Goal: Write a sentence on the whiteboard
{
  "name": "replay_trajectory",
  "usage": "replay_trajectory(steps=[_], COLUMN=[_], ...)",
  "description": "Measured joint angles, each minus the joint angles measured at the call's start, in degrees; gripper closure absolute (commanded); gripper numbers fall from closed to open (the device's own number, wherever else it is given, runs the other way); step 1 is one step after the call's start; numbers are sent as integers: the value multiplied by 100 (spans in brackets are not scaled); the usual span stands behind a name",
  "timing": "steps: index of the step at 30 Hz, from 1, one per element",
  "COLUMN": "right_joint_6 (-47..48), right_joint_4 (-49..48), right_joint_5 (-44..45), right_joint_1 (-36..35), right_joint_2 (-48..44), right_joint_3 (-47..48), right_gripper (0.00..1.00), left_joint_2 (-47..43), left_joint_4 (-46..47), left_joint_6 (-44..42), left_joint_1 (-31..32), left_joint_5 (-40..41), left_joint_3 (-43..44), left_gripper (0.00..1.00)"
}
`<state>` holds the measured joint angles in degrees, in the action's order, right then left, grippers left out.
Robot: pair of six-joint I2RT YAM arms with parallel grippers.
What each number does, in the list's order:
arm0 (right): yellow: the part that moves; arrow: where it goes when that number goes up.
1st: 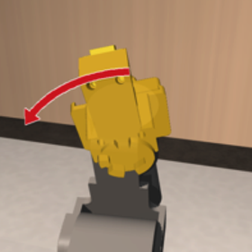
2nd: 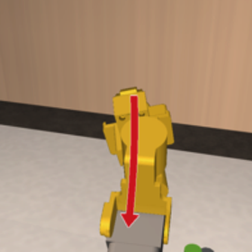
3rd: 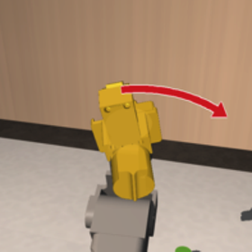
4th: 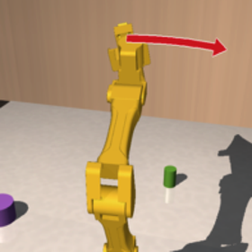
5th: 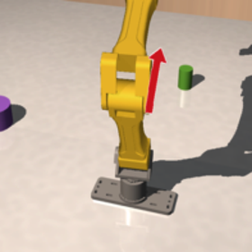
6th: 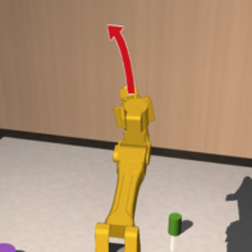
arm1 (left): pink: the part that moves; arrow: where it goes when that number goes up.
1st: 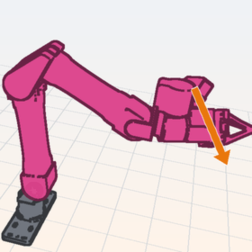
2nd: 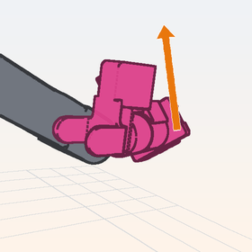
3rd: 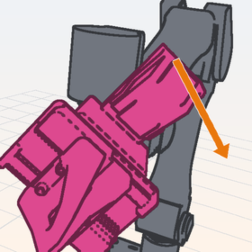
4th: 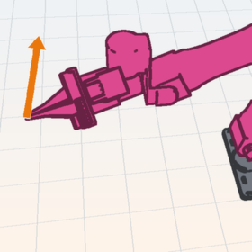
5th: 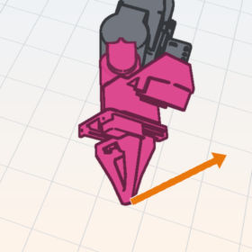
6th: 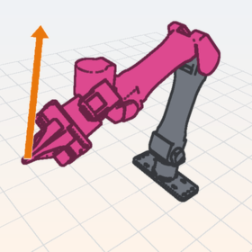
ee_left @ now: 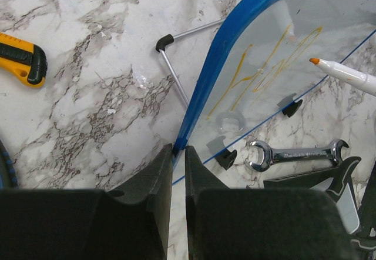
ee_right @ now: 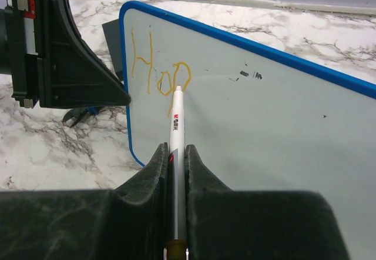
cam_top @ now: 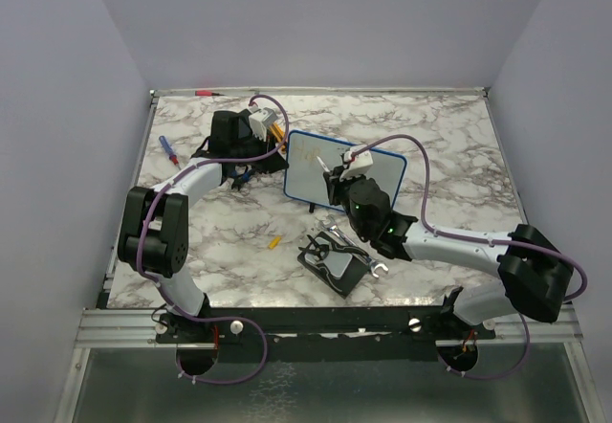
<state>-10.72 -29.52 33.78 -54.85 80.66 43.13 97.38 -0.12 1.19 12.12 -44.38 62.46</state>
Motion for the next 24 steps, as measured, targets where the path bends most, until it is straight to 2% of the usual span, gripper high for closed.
replay_trajectory(steps=[24], right_joint_6=[-105], right_joint_4=[107], right_joint_5=[208], right_joint_1=[-2], right_joint_2=[109], right_joint_3=[-28], right_gripper=[100], left_joint_2=[-31], left_joint_4=[-46], left_joint_6=[0], left_joint_1=[0], left_joint_5=[2], left_joint_3=[0], left_gripper=[87])
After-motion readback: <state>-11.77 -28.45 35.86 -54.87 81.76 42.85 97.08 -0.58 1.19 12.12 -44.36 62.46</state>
